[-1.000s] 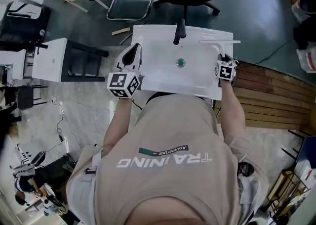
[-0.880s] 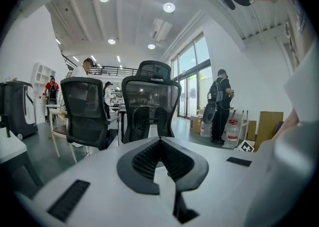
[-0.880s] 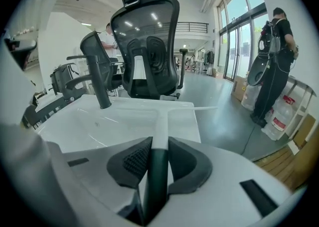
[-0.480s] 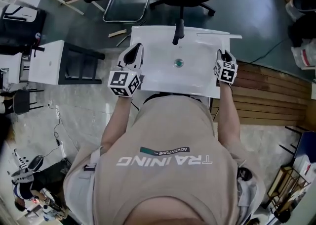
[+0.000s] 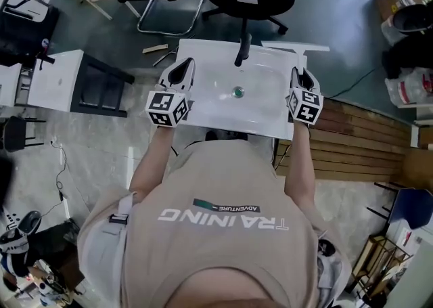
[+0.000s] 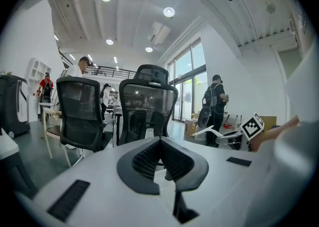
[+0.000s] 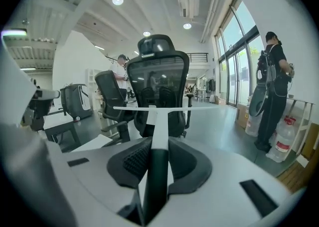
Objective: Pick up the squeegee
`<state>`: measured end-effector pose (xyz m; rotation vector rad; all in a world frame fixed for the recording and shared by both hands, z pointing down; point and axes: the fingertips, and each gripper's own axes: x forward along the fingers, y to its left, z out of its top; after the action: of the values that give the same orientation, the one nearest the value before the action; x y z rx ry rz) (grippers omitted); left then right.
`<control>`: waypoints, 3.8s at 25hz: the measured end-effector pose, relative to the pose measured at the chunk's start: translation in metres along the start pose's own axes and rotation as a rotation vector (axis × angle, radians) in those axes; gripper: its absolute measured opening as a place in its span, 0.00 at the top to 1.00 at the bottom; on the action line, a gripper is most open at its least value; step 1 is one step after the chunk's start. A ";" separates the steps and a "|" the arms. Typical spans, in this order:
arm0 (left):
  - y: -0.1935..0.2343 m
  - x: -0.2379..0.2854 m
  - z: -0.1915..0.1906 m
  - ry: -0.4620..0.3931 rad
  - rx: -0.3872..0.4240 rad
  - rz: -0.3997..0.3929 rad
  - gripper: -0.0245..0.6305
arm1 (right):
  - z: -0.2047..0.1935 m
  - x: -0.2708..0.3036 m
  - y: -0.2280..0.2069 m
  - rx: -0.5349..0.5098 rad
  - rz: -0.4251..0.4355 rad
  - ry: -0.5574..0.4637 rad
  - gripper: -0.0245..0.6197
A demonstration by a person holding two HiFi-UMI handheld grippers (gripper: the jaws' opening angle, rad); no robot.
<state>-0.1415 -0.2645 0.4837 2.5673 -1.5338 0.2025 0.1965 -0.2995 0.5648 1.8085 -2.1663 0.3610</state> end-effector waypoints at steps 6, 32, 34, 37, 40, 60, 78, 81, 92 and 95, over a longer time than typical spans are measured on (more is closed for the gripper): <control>0.005 -0.001 0.023 -0.051 0.035 -0.013 0.94 | 0.044 -0.018 0.019 -0.021 0.025 -0.108 0.81; -0.007 0.001 0.150 -0.249 0.129 -0.097 0.94 | 0.235 -0.110 0.092 -0.041 0.103 -0.442 0.81; -0.005 0.002 0.155 -0.257 0.134 -0.101 0.94 | 0.242 -0.113 0.095 -0.047 0.101 -0.456 0.81; -0.004 0.004 0.158 -0.261 0.138 -0.109 0.94 | 0.249 -0.115 0.097 -0.063 0.090 -0.465 0.81; -0.002 0.007 0.160 -0.265 0.137 -0.116 0.94 | 0.255 -0.118 0.098 -0.086 0.077 -0.471 0.81; -0.008 0.033 0.230 -0.352 0.180 -0.139 0.94 | 0.286 -0.120 0.089 -0.127 0.060 -0.533 0.81; -0.011 0.043 0.248 -0.333 0.228 -0.145 0.94 | 0.299 -0.114 0.074 -0.107 0.060 -0.538 0.81; -0.008 0.044 0.248 -0.331 0.226 -0.144 0.94 | 0.300 -0.110 0.073 -0.098 0.066 -0.533 0.81; -0.006 0.049 0.238 -0.315 0.215 -0.145 0.94 | 0.300 -0.106 0.076 -0.131 0.062 -0.513 0.81; -0.005 0.049 0.235 -0.312 0.211 -0.145 0.94 | 0.297 -0.105 0.076 -0.128 0.063 -0.507 0.81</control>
<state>-0.1041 -0.3492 0.2618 2.9806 -1.4790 -0.0601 0.1204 -0.3018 0.2504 1.9152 -2.5037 -0.2505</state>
